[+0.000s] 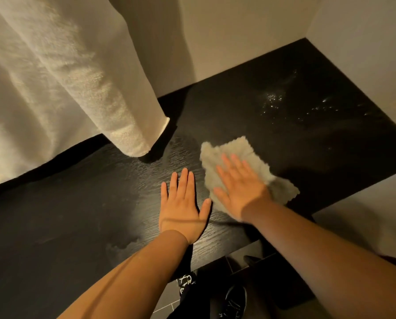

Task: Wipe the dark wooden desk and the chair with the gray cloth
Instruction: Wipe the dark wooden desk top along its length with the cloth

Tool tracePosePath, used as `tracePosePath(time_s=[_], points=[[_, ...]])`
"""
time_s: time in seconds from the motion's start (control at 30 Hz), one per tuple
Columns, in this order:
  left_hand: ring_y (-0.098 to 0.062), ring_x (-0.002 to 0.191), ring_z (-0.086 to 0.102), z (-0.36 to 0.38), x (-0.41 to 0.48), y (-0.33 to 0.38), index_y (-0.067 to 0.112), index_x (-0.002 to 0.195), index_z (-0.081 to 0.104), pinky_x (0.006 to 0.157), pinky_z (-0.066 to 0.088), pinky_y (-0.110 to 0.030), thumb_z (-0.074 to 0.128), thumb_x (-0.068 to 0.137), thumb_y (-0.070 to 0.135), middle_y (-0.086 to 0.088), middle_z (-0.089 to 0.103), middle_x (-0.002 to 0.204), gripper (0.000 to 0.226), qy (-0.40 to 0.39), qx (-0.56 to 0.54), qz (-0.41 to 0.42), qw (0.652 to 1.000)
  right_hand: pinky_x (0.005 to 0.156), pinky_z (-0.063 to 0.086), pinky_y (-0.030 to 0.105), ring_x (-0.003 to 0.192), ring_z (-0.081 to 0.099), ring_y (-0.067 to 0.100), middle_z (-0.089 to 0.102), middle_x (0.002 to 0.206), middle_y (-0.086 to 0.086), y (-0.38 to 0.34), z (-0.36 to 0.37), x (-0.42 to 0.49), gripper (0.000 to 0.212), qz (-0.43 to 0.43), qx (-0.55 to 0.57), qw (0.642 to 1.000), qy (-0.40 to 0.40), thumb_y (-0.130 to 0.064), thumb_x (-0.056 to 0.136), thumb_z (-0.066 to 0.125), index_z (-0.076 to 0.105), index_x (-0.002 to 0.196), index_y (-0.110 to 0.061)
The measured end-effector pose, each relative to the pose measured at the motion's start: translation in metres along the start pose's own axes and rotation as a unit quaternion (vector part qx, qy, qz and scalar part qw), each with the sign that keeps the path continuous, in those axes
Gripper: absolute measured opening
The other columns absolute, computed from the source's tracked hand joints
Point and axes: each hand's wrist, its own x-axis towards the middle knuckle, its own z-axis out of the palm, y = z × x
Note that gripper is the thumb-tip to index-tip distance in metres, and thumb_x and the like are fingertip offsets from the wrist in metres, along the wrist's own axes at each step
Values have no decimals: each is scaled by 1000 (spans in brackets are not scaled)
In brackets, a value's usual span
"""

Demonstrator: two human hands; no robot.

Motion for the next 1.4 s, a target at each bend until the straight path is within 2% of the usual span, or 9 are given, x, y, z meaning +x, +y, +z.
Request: tracePosePath(time_s=[0.2, 0.4, 0.5, 0.6, 0.8, 0.97, 1.17, 1.33, 1.4], points=[[-25, 160, -20, 0, 2, 1, 18, 168, -6, 129, -9, -53, 7, 98, 72, -1, -15, 176, 90, 8, -9, 2, 1000, 131, -2, 46, 160, -18, 21, -13, 175, 2, 13, -10, 1, 83, -77, 6, 997, -6, -66, 96, -1, 8, 167, -24], [-25, 160, -21, -1, 1, 1, 17, 168, -8, 129, -10, -52, 10, 99, 72, -1, -15, 176, 89, 4, -5, 6, 1000, 130, -9, 45, 159, -20, 24, -18, 174, 3, 15, -37, 78, 71, 83, 38, 995, 29, -59, 106, 9, 0, 167, -24], [-26, 160, -20, 0, 2, 0, 16, 168, -7, 129, -10, -53, 6, 98, 72, -2, -15, 176, 90, -5, 2, 5, 1000, 131, -1, 48, 161, -12, 28, -10, 174, 6, -1, -16, 50, 74, 1, 15, 999, 41, -59, 105, 2, 12, 168, -22], [-26, 161, -17, 0, 1, 1, 15, 168, -4, 129, -8, -53, -8, 94, 75, -2, -12, 176, 96, 8, -10, 0, 1000, 130, 7, 48, 162, -3, 25, -2, 175, 5, -2, 7, 7, 75, -65, -10, 997, 44, -62, 104, 15, 32, 164, -19], [-26, 160, -23, 0, 2, 0, 16, 167, -10, 128, -9, -54, 7, 99, 73, -2, -19, 175, 90, -3, -13, 1, 1000, 131, 6, 47, 162, -4, 23, -3, 176, 4, 13, -13, 35, 82, -44, -1, 998, 53, -69, 100, 19, 27, 165, -20], [-25, 160, -23, 1, 4, 0, 18, 168, -9, 129, -9, -53, 12, 100, 71, -1, -17, 175, 89, 2, -14, 1, 1000, 131, -4, 48, 159, -22, 24, -22, 173, 3, 10, -29, 78, 78, 48, -3, 999, 21, -67, 103, 10, -1, 167, -25], [-24, 160, -22, 1, 1, -1, 19, 168, -6, 128, -11, -52, 11, 99, 72, 0, -15, 176, 89, 1, -24, -2, 1000, 123, 31, 54, 159, 24, 30, 27, 171, 8, -10, 15, 2, 65, -127, 24, 986, 103, -51, 100, 42, 50, 154, -16], [-24, 159, -25, -1, 0, 1, 19, 168, -10, 128, -14, -50, 7, 99, 70, 0, -19, 175, 87, -3, -29, -1, 1000, 127, 25, 52, 161, 16, 26, 21, 173, 4, -1, 2, 33, 60, -95, 30, 989, 108, -49, 107, 35, 48, 156, -18], [-25, 159, -25, -1, 1, 0, 17, 167, -11, 128, -13, -52, 8, 99, 69, -2, -21, 174, 88, -8, -25, 2, 1000, 131, 13, 50, 162, 2, 23, 6, 175, 2, 9, -11, 60, 66, -61, 34, 994, 80, -53, 108, 20, 33, 164, -22]])
